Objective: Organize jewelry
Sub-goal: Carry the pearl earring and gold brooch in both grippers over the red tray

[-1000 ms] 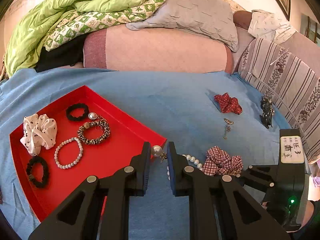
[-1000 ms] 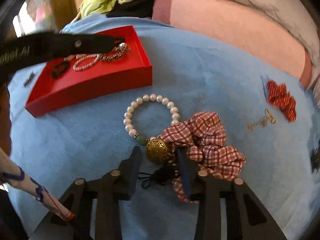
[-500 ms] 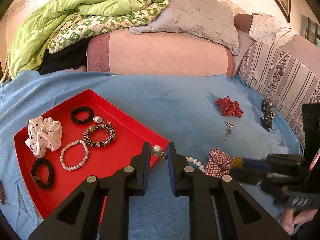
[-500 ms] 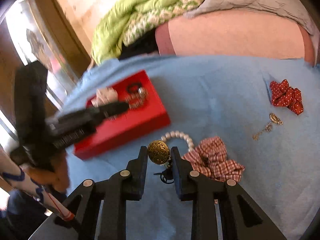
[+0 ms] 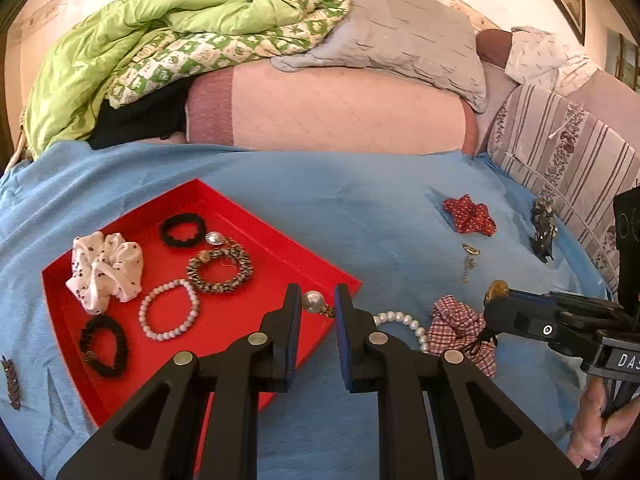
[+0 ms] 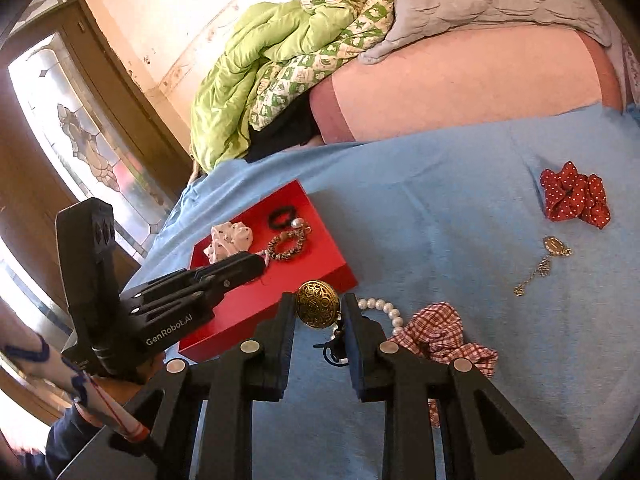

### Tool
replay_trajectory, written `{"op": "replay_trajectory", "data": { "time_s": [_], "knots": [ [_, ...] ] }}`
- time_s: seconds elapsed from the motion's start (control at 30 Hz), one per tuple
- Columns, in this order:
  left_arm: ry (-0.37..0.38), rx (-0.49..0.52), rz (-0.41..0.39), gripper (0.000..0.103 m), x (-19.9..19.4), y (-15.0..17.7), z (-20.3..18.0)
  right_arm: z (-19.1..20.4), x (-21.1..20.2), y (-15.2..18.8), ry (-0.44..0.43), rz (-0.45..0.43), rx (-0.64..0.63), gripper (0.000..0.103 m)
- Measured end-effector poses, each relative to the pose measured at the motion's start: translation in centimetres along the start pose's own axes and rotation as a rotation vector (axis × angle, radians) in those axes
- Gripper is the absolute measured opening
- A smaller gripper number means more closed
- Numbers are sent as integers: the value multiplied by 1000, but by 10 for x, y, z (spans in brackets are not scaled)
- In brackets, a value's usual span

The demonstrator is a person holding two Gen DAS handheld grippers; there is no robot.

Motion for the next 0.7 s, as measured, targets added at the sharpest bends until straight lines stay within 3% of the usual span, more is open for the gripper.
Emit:
{"op": "replay_trajectory", "data": {
  "time_s": [0.7],
  "knots": [
    [-46, -67, -28, 16, -24, 3, 50, 33, 31, 6, -24, 34, -39, 25]
  ]
}}
Point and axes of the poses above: each gripper's, at about its wrist camera, not at the fingertips, and x roughly the way its jaws point, z to its left, y to its underside, the point moved 9 cm from there along x, roughly the way its jaws point, and after that the axes turned 3 degrees about z, right-handed, at the moved point
